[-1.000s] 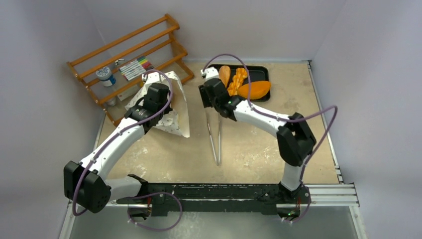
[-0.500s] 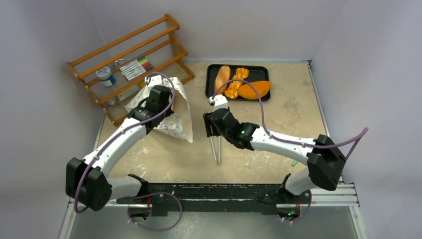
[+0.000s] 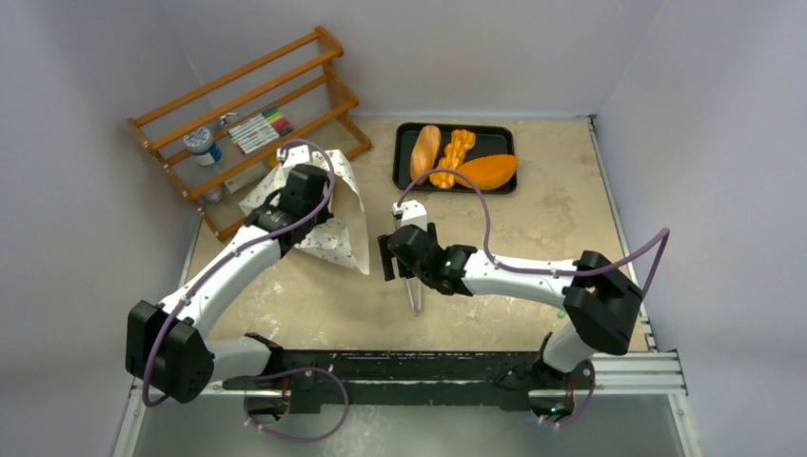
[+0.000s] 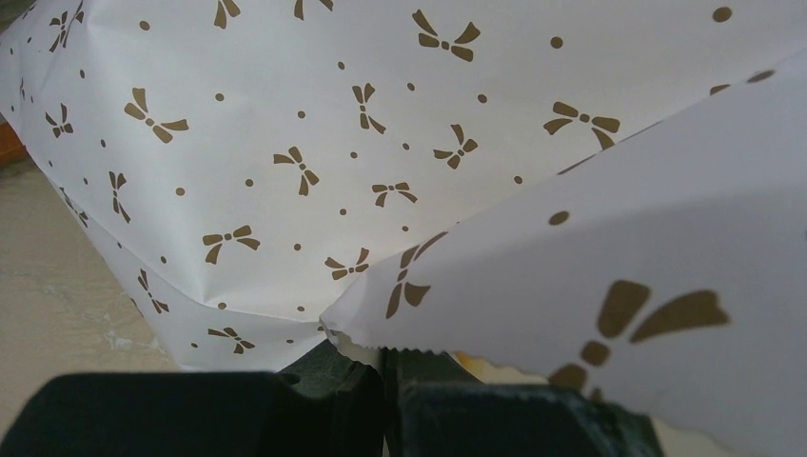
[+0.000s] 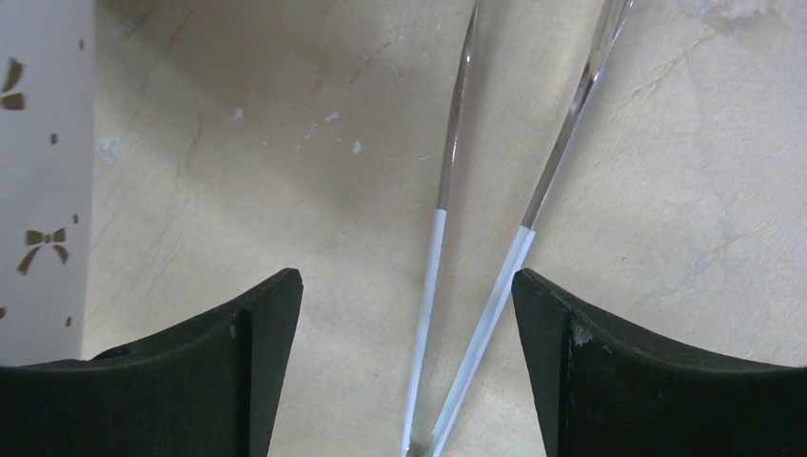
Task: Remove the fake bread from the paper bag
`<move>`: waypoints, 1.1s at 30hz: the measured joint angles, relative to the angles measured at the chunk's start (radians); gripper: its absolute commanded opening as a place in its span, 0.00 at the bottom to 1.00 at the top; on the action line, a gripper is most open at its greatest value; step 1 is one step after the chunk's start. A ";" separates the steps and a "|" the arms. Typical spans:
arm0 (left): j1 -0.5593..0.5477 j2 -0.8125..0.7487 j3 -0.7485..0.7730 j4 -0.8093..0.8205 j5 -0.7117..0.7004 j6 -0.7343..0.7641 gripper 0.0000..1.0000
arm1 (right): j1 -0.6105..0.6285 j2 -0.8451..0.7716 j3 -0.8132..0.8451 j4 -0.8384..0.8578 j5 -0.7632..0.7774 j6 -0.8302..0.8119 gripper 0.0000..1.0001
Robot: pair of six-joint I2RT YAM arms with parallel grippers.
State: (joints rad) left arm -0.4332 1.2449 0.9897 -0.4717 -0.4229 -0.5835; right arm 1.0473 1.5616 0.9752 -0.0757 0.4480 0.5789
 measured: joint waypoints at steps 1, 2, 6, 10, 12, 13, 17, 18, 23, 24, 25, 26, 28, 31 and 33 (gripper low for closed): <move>0.000 0.000 0.000 0.000 0.000 0.000 0.00 | 0.000 0.005 0.000 -0.003 0.007 0.010 0.84; 0.000 0.000 0.000 0.000 0.000 0.000 0.00 | 0.001 0.008 0.000 -0.006 0.010 0.017 0.84; 0.000 0.000 -0.006 0.005 0.002 0.000 0.00 | 0.009 0.047 0.000 -0.021 0.034 0.051 0.84; 0.000 0.000 -0.007 0.008 0.005 0.000 0.00 | 0.017 0.103 0.000 -0.047 0.054 0.081 0.84; 0.000 0.000 -0.007 0.009 0.005 0.000 0.00 | 0.019 0.116 -0.001 -0.058 0.065 0.096 0.84; 0.000 0.000 -0.007 0.008 0.005 0.000 0.00 | 0.019 0.121 -0.001 -0.061 0.069 0.103 0.85; 0.000 0.000 -0.007 0.010 0.006 0.000 0.00 | 0.019 0.122 -0.007 -0.062 0.086 0.121 0.84; 0.000 0.000 -0.007 0.012 0.008 0.000 0.00 | 0.019 0.122 -0.014 -0.060 0.086 0.123 0.84; 0.000 0.000 -0.008 0.015 0.011 -0.001 0.00 | 0.019 0.144 -0.035 -0.057 0.086 0.134 0.82; 0.000 0.000 -0.010 0.016 0.011 -0.002 0.00 | 0.019 0.158 -0.040 -0.047 0.087 0.138 0.81; 0.000 0.000 -0.012 0.017 0.012 -0.002 0.00 | 0.019 0.164 -0.044 -0.043 0.087 0.140 0.79; 0.000 0.000 -0.014 0.017 0.012 -0.003 0.00 | 0.019 0.166 -0.051 -0.023 0.092 0.146 0.77; 0.000 0.000 -0.020 0.018 0.013 -0.005 0.00 | 0.019 0.161 -0.070 0.012 0.103 0.144 0.73; 0.000 0.000 -0.022 0.020 0.017 -0.007 0.00 | 0.021 0.150 -0.098 0.053 0.113 0.137 0.66; 0.000 0.000 -0.023 0.021 0.017 -0.007 0.00 | 0.021 0.150 -0.106 0.077 0.117 0.130 0.62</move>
State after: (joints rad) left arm -0.4332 1.2446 0.9668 -0.4507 -0.4061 -0.5907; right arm 1.0679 1.7115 0.8692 0.0017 0.5652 0.7094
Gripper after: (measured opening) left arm 0.005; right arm 0.680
